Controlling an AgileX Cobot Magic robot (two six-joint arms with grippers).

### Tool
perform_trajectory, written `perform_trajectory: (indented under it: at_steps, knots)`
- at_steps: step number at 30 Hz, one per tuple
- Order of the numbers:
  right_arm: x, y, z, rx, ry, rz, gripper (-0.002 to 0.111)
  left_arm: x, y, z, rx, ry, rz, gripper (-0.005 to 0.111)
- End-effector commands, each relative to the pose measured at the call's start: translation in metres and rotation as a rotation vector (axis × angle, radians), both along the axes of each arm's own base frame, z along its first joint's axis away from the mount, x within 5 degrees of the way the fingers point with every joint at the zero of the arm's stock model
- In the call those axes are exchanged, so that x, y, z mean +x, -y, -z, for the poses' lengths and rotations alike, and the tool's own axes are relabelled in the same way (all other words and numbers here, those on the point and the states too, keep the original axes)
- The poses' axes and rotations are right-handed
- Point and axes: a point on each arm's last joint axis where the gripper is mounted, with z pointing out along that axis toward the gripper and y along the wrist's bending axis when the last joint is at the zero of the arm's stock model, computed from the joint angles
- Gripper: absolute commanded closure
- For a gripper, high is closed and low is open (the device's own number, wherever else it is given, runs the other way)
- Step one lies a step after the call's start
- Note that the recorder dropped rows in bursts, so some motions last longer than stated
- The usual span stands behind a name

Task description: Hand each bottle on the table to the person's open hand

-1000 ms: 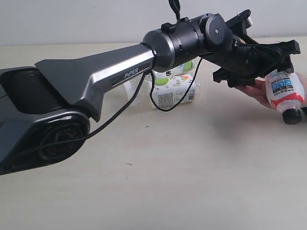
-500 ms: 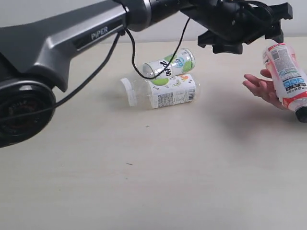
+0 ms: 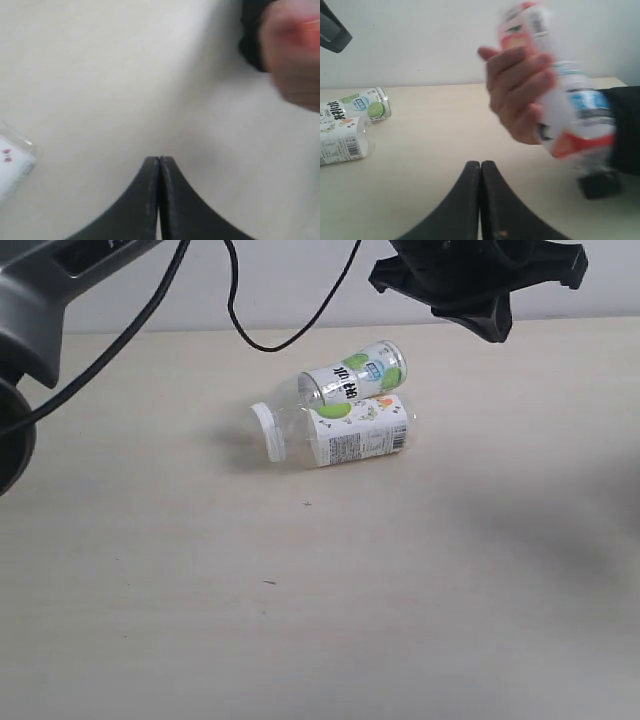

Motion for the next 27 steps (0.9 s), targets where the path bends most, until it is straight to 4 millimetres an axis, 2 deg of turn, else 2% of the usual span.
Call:
perform_trajectory:
  at_steps: [1, 4, 6, 11, 14, 15, 16, 17, 21, 22, 23, 27]
  knots:
    - [0.000, 0.000, 0.001, -0.013, 0.009, 0.003, 0.108, -0.009, -0.010, -0.016, 0.084, 0.077, 0.035, 0.105]
    - [0.000, 0.000, 0.001, -0.013, 0.009, 0.003, 0.108, -0.012, -0.020, -0.016, 0.137, 0.126, 0.063, 0.105]
    - [0.000, 0.000, 0.001, -0.013, 0.009, 0.003, 0.108, -0.015, -0.027, -0.009, 0.173, 0.136, 0.054, 0.105]
    - [0.000, 0.000, 0.001, -0.013, 0.009, 0.003, 0.108, -0.030, -0.060, 0.006, 0.223, 0.259, 0.034, 0.105]
    - [0.000, 0.000, 0.001, -0.013, 0.009, 0.003, 0.108, -0.049, -0.093, 0.008, 0.157, 0.337, -0.021, 0.105]
    - [0.000, 0.000, 0.001, -0.013, 0.009, 0.003, 0.108, -0.057, -0.106, 0.016, 0.138, 0.350, -0.034, 0.105]
    - [0.000, 0.000, 0.001, -0.013, 0.009, 0.003, 0.108, -0.066, -0.122, 0.011, 0.061, 0.401, -0.075, 0.105]
    - [0.000, 0.000, 0.001, -0.013, 0.009, 0.003, 0.108, -0.075, -0.136, 0.021, 0.033, 0.409, -0.101, 0.105]
    - [0.000, 0.000, 0.001, -0.013, 0.009, 0.003, 0.108, -0.111, -0.191, 0.029, -0.168, 0.543, -0.209, 0.105]
    - [0.000, 0.000, 0.001, -0.013, 0.009, 0.003, 0.108, -0.122, -0.207, 0.039, -0.191, 0.549, -0.234, 0.105]
    - [0.000, 0.000, 0.001, -0.013, 0.009, 0.003, 0.108, -0.130, -0.217, 0.040, -0.234, 0.584, -0.253, 0.105]
    - [0.000, 0.000, 0.001, -0.013, 0.009, 0.003, 0.108, -0.162, -0.256, 0.061, -0.287, 0.651, -0.288, 0.105]
